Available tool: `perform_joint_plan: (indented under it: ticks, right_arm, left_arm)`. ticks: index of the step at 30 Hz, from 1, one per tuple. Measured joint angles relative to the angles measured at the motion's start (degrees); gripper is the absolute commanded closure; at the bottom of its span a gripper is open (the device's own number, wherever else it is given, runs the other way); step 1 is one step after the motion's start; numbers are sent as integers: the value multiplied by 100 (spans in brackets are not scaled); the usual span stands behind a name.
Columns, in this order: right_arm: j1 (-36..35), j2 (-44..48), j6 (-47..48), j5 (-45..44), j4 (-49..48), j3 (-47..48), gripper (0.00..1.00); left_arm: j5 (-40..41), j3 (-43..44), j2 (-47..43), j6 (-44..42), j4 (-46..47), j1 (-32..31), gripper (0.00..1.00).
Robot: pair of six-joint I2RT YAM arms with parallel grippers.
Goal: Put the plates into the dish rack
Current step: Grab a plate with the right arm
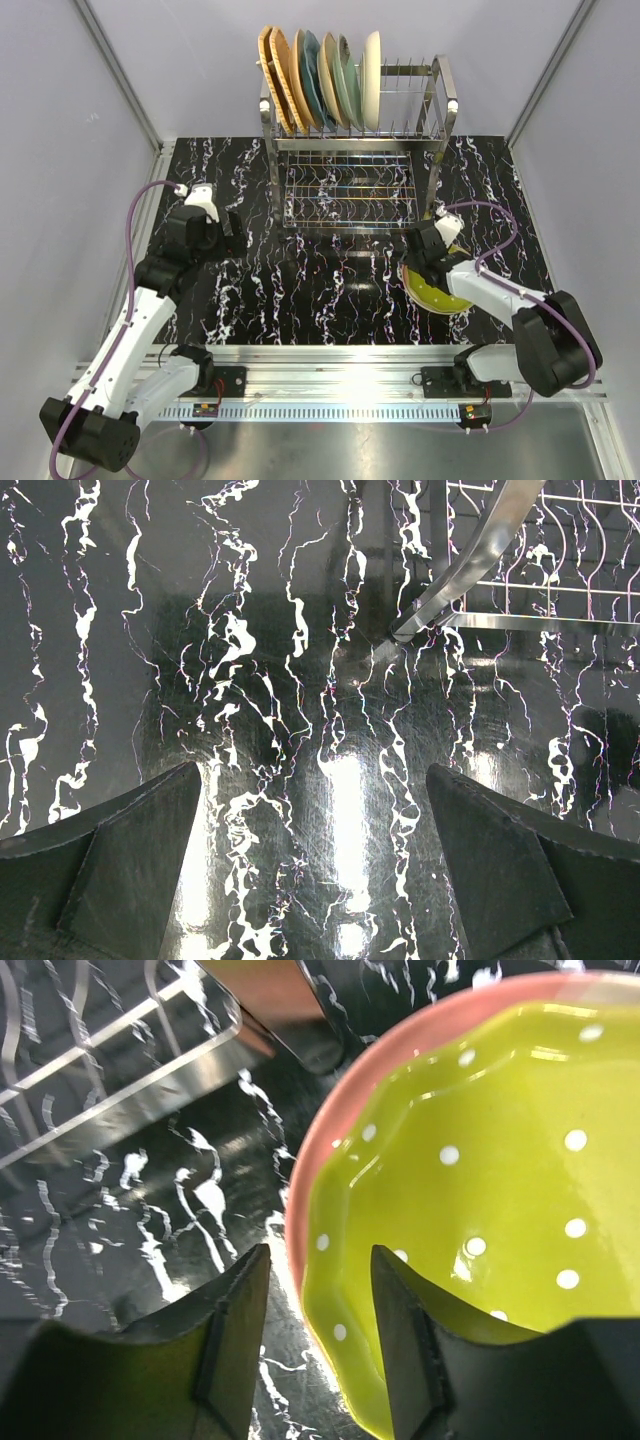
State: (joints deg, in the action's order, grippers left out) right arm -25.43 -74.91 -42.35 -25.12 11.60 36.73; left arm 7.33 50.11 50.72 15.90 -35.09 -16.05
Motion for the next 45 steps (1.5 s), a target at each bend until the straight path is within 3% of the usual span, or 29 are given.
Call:
perform_joint_plan:
  ticks: [12, 28, 39, 45]
  right_arm:
    - [4, -592, -39, 9, -249, 57, 48]
    - [26, -721, -26, -28, -332, 118, 81]
    - [-66, -417, 13, 275, -70, 57, 96]
    - [-321, 15, 48, 385, 254, 50, 98]
  left_arm:
    - [-11, 0, 2, 11, 0, 0, 1]
    - [-11, 0, 0, 15, 0, 0, 1]
    - [-9, 0, -35, 17, 0, 0, 1]
    - [-9, 0, -50, 118, -2, 0, 1]
